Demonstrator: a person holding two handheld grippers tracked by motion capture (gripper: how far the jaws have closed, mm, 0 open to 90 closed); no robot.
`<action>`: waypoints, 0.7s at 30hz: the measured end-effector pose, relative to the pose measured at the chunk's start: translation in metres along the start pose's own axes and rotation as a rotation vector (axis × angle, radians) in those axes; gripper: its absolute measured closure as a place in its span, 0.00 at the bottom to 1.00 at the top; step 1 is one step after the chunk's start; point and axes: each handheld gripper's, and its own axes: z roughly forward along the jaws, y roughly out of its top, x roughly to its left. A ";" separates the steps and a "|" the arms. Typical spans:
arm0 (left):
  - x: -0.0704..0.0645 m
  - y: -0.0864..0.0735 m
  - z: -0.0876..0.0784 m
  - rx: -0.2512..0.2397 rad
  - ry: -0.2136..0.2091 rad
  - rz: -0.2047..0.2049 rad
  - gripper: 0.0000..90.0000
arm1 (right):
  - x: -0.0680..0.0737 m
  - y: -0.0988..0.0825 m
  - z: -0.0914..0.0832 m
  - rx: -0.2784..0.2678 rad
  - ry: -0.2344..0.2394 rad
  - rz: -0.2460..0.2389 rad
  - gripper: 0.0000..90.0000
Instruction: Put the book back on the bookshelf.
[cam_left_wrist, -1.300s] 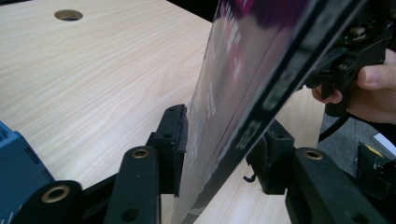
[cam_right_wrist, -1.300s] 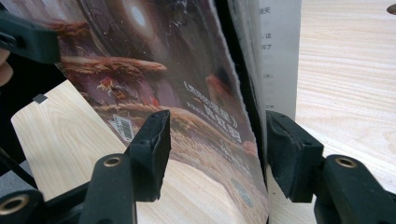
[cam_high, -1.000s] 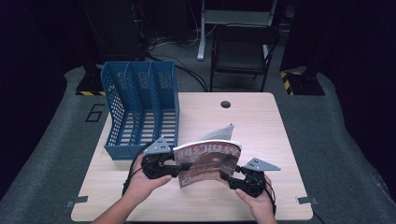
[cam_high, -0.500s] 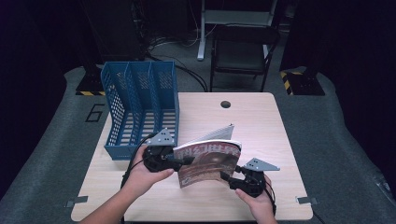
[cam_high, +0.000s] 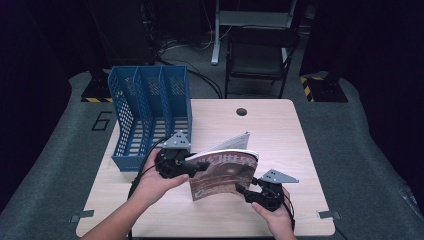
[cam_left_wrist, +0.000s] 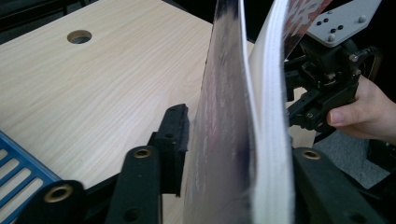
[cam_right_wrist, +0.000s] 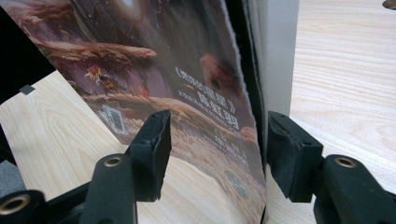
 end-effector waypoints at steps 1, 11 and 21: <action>0.000 0.000 0.000 0.000 0.000 0.000 0.69 | 0.000 0.000 0.000 0.000 0.000 0.000 0.48; -0.005 0.016 0.001 -0.011 0.002 -0.003 0.72 | 0.001 0.000 0.001 0.001 -0.003 0.009 0.48; -0.010 0.029 0.004 0.003 0.026 -0.006 0.77 | 0.001 0.000 0.002 0.000 -0.008 0.010 0.48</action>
